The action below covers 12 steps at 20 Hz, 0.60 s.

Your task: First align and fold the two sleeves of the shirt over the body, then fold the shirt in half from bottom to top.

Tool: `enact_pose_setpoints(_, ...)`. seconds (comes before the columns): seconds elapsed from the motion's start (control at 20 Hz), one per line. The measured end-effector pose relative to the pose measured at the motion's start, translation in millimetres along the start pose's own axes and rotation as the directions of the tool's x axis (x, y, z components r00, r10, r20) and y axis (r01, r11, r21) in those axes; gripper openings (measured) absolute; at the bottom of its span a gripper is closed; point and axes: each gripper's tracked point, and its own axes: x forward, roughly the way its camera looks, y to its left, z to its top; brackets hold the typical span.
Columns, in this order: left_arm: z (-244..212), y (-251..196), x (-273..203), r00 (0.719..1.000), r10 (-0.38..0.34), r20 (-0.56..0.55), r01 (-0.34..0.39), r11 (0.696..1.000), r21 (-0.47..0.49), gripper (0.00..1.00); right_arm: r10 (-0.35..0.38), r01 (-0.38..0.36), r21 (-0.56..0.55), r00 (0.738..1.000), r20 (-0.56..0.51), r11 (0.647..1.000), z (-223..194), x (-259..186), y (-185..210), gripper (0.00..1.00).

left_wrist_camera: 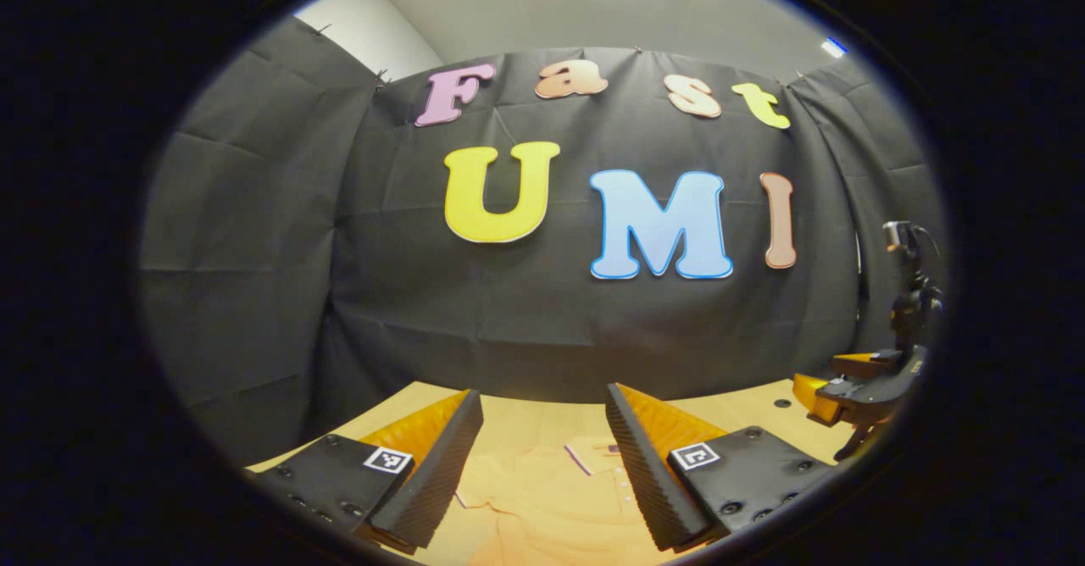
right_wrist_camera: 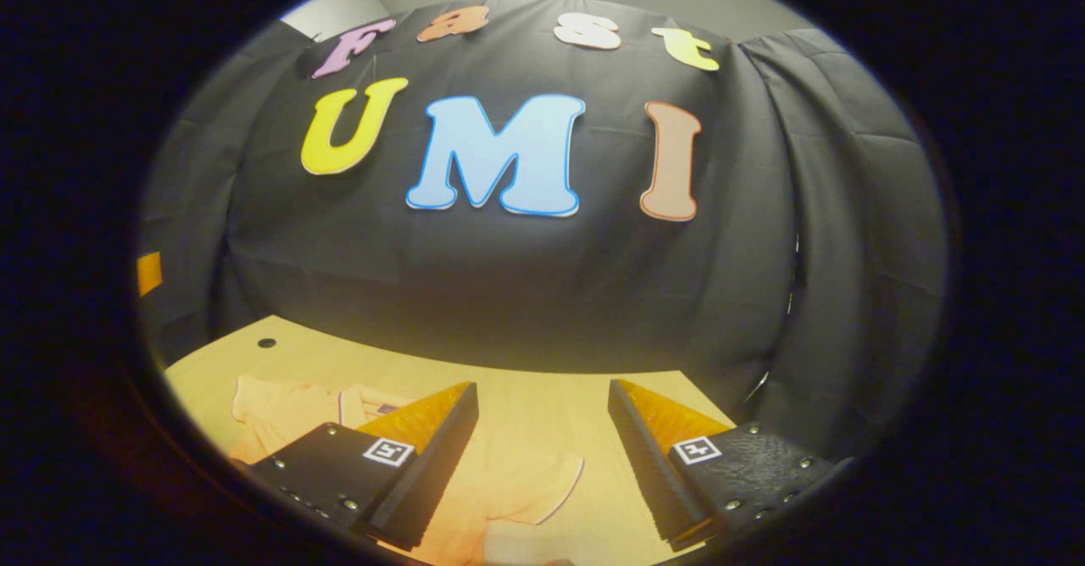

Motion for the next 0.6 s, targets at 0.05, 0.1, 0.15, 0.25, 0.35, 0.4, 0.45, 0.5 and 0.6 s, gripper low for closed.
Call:
enact_pose_setpoints(0.05, -2, 3, 0, 1.000, 0.008, -0.005, -0.008, 1.000, -0.005, 0.94, -0.004, 0.004, 0.000, 0.999, -0.035, 1.000, -12, 10, -1, 0.95)
enact_pose_setpoints(0.1, -4, 7, 0, 1.000, 0.018, -0.011, -0.019, 1.000, -0.010, 0.94, -0.006, 0.006, -0.001, 0.997, -0.071, 1.000, -25, 18, -3, 0.96)
enact_pose_setpoints(0.15, -4, 11, -2, 0.999, 0.030, -0.016, -0.030, 0.999, -0.013, 0.94, -0.006, 0.006, -0.002, 0.994, -0.105, 1.000, -37, 26, -4, 0.96)
enact_pose_setpoints(0.25, -7, 16, -6, 0.999, 0.048, -0.023, -0.049, 0.999, -0.017, 0.94, -0.011, 0.010, -0.006, 0.987, -0.162, 1.000, -58, 42, -6, 0.96)
enact_pose_setpoints(0.35, -11, 19, -7, 0.997, 0.063, -0.032, -0.064, 0.998, -0.017, 0.94, -0.011, 0.009, -0.008, 0.977, -0.213, 1.000, -81, 56, -7, 0.96)
enact_pose_setpoints(0.4, -11, 21, -7, 0.997, 0.070, -0.037, -0.071, 0.997, -0.017, 0.94, -0.008, 0.007, -0.005, 0.970, -0.243, 1.000, -91, 62, -8, 0.96)
enact_pose_setpoints(0.45, -11, 22, -8, 0.996, 0.076, -0.039, -0.076, 0.997, -0.019, 0.94, -0.005, 0.006, 0.000, 0.962, -0.273, 1.000, -102, 66, -9, 0.96)
enact_pose_setpoints(0.5, -12, 24, -9, 0.996, 0.083, -0.041, -0.084, 0.996, -0.021, 0.95, -0.006, 0.009, 0.009, 0.952, -0.306, 1.000, -112, 69, -11, 0.96)
enact_pose_setpoints(0.6, -15, 29, -14, 0.994, 0.097, -0.045, -0.098, 0.995, -0.016, 0.94, -0.004, 0.019, 0.039, 0.933, -0.359, 0.999, -131, 78, -13, 0.96)
